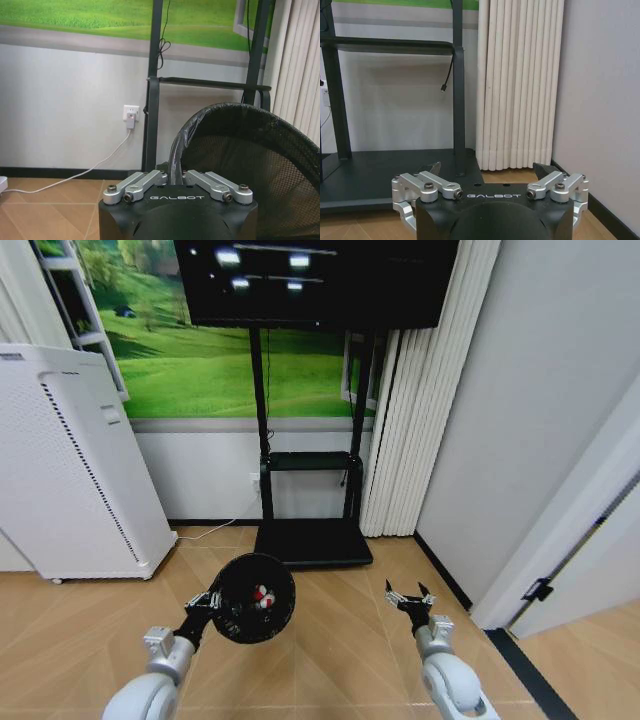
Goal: Pick up the trash bin and place the garbage on the floor into it.
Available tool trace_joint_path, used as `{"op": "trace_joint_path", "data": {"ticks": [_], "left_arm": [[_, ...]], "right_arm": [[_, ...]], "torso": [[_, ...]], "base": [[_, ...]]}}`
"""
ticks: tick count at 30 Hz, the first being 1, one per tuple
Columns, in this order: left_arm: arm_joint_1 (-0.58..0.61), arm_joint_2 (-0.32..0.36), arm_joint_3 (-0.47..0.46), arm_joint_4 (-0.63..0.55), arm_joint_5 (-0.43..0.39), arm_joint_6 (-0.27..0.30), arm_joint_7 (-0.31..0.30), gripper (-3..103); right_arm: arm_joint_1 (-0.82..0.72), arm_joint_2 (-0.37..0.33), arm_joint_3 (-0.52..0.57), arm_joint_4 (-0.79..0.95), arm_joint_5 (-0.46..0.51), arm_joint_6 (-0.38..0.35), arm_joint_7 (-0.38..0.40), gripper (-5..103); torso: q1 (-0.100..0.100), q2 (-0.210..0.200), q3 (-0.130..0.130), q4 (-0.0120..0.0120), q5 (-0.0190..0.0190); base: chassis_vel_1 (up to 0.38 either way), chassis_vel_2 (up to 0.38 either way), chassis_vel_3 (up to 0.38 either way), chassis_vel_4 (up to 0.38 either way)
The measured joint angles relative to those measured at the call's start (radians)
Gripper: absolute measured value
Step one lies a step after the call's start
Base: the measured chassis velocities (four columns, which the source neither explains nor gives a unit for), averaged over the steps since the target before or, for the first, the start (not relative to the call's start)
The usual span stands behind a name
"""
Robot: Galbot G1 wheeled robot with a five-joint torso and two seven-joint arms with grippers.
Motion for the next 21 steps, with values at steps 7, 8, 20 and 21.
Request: {"op": "trace_joint_path", "data": {"ticks": [7,8,20,21], "left_arm": [[-0.02,0.012,0.006,0.018,-0.012,0.002,-0.002,4],[-0.02,0.012,0.006,0.018,-0.012,0.002,-0.002,4],[-0.021,0.013,0.007,0.023,-0.018,0.003,-0.002,4],[-0.021,0.014,0.008,0.023,-0.019,0.003,-0.003,4]], "right_arm": [[-0.006,-0.001,-0.002,0.007,-0.018,-0.001,0.0,100],[-0.006,-0.001,-0.002,0.007,-0.018,-0.001,0.0,100],[-0.013,-0.004,-0.008,0.022,-0.015,0.005,-0.011,100],[-0.016,-0.004,-0.008,0.024,-0.015,0.007,-0.012,100]], "torso": [[0.0,0.0,0.0,0.0,0.0001],[0.0,0.0,0.0,0.0,0.0001],[0.0,0.0,0.0,0.0001,-0.0004],[0.0,0.0,0.0,0.0003,0.0006]], "base": [[0.025,0.029,-0.018,-0.036],[0.097,0.081,-0.047,-0.095],[0.169,0.184,-0.185,-0.178],[0.245,0.26,-0.269,-0.27]]}}
